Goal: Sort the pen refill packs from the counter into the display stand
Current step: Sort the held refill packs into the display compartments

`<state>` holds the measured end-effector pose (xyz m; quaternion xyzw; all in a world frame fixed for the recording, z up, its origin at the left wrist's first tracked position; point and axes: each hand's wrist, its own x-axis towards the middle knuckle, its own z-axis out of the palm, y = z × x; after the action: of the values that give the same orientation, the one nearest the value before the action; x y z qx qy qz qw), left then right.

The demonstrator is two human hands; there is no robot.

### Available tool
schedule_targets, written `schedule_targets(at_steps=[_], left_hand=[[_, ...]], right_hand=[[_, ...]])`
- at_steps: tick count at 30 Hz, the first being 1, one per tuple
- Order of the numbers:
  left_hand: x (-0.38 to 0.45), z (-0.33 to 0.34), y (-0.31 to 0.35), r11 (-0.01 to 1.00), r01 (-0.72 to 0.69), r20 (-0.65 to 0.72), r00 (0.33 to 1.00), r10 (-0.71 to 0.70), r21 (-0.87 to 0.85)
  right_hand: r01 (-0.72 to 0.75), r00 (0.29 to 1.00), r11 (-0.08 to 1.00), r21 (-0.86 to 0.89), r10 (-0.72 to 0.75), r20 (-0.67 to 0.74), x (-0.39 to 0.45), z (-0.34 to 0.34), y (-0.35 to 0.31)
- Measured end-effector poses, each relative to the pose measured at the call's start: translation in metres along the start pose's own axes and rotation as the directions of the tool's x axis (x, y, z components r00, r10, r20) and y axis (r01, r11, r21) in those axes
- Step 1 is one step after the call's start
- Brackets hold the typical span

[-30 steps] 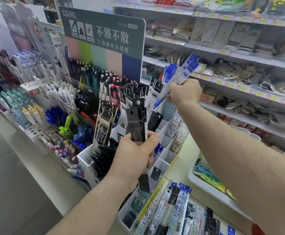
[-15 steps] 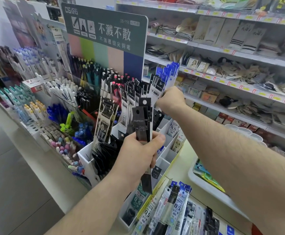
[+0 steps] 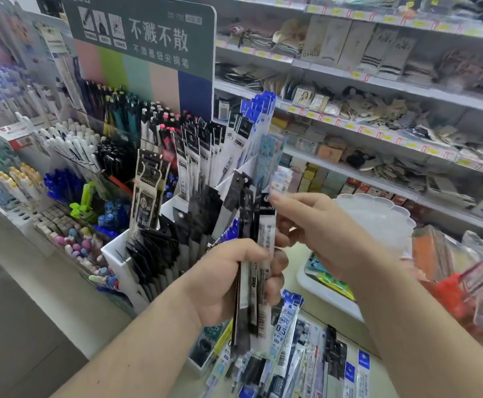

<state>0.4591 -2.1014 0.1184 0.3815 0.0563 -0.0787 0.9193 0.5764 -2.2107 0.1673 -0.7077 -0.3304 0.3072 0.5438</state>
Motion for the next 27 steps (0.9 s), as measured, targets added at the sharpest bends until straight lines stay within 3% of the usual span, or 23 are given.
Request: schedule_targets(at_steps=[2,11,17,20,22,25,27], left_hand=[[0.002,-0.001,-0.004,0.999,0.038,0.074,0.997,-0.035,-0.039],[-0.001,-0.005,-0.016,0.990,0.124,0.251,0.962,-0.104,-0.065],[0.001,-0.001,-0.020,0.994,0.096,-0.027,0.995,-0.095,0.047],[0.003,-0.001,-0.024,0.990,0.090,-0.092,0.993,-0.080,0.110],[0.003,0.002,-0.026,0.986,0.077,-0.090,0.994,-0.064,0.147],[0.003,0.004,-0.030,0.980,0.072,-0.077,0.995,-0.058,0.184],[0.005,0.002,-0.033,0.976,0.086,-0.099,0.993,-0.067,0.199]], right_hand=[[-0.010,0.995,1.000,-0.021,0.012,0.102,-0.011,0.001,0.008],[-0.079,0.997,0.995,0.053,0.078,0.030,-0.036,0.004,0.015],[-0.069,0.944,0.984,0.162,0.117,-0.308,-0.039,-0.003,0.020],[-0.052,0.922,0.990,0.131,0.098,-0.375,-0.041,0.003,0.024],[-0.054,0.897,0.998,0.025,0.059,-0.438,-0.041,0.009,0.029],[-0.083,0.879,0.960,-0.268,-0.057,-0.474,-0.040,0.019,0.036],[-0.079,0.897,0.949,-0.304,-0.066,-0.437,-0.040,0.022,0.036]])
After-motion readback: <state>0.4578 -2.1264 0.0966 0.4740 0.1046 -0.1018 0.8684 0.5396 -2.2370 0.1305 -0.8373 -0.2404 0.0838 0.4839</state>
